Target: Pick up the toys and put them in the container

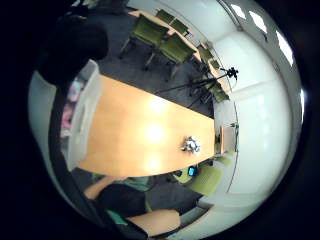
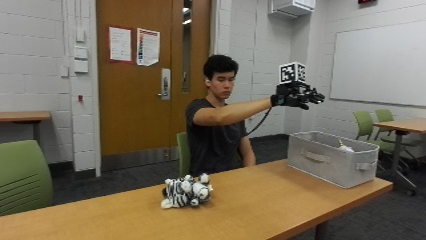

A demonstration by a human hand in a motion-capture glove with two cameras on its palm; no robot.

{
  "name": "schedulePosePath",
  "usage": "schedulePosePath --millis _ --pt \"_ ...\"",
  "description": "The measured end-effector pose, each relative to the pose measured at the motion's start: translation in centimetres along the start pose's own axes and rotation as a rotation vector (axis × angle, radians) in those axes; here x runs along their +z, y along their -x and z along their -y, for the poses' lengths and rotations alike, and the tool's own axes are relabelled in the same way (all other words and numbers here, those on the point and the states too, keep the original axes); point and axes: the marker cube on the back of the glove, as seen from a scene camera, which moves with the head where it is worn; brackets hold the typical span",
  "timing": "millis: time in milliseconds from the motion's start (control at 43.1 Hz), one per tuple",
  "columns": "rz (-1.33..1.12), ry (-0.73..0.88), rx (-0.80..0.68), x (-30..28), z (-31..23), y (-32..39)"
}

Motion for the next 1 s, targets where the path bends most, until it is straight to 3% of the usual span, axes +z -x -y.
schedulePosePath --millis 93,557,858,928,997 --pt "-0.106 0.018 0.205 0.3 -2.3 -4.4" --pt "-0.087 0.036 0.550 1.3 -15.7 -30.7" --pt "-0.026 0.164 0.514 11.0 -21.8 -41.0" --pt "-0.032 0.155 0.596 14.0 -22.6 -42.6" --pt "-0.075 0.091 0.787 16.9 -22.7 -44.0"
